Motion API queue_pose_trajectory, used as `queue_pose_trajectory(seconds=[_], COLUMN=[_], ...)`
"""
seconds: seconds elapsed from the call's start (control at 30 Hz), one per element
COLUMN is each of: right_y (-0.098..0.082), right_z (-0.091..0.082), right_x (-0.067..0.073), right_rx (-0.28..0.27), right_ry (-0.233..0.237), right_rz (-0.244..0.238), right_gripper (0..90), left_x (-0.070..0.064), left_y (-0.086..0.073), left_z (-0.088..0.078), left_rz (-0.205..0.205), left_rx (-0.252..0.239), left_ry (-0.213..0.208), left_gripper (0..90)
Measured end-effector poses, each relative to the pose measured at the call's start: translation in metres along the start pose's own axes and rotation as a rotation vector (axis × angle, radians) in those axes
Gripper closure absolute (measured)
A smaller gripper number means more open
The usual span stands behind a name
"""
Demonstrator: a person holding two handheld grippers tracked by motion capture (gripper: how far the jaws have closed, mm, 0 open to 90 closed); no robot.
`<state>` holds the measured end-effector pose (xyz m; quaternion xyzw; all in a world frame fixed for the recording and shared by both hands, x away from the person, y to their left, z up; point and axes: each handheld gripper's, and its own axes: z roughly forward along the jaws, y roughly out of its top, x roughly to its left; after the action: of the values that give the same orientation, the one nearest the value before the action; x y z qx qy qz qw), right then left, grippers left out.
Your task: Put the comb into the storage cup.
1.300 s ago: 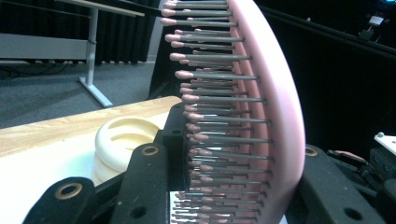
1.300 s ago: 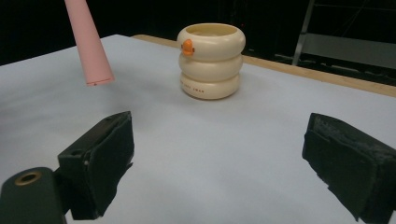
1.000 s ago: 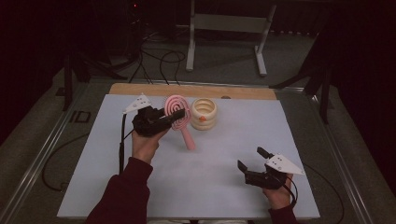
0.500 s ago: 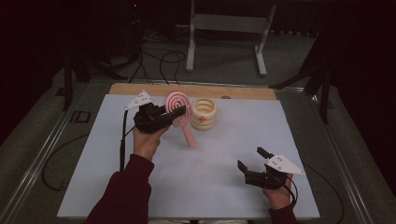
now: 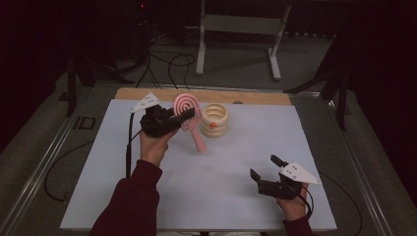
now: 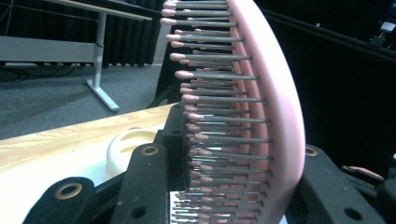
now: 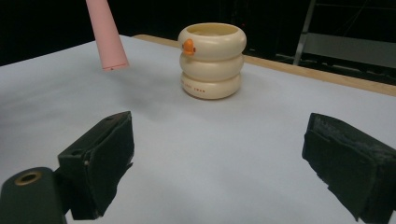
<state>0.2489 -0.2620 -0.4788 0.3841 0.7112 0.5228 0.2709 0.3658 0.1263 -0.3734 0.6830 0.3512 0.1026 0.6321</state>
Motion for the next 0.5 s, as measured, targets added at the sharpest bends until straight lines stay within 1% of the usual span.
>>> queue_pose_trajectory(seconds=[0.5], right_y=[0.0000], right_z=[-0.0004], right_x=[-0.0001], right_rx=[0.001], right_ry=[0.004], right_rz=[0.002], right_gripper=[9.2], left_x=[0.0034], left_y=[0.0059], left_z=[0.0042], left_rz=[0.006], left_rx=[-0.003], left_ry=[0.015], left_gripper=[64.7])
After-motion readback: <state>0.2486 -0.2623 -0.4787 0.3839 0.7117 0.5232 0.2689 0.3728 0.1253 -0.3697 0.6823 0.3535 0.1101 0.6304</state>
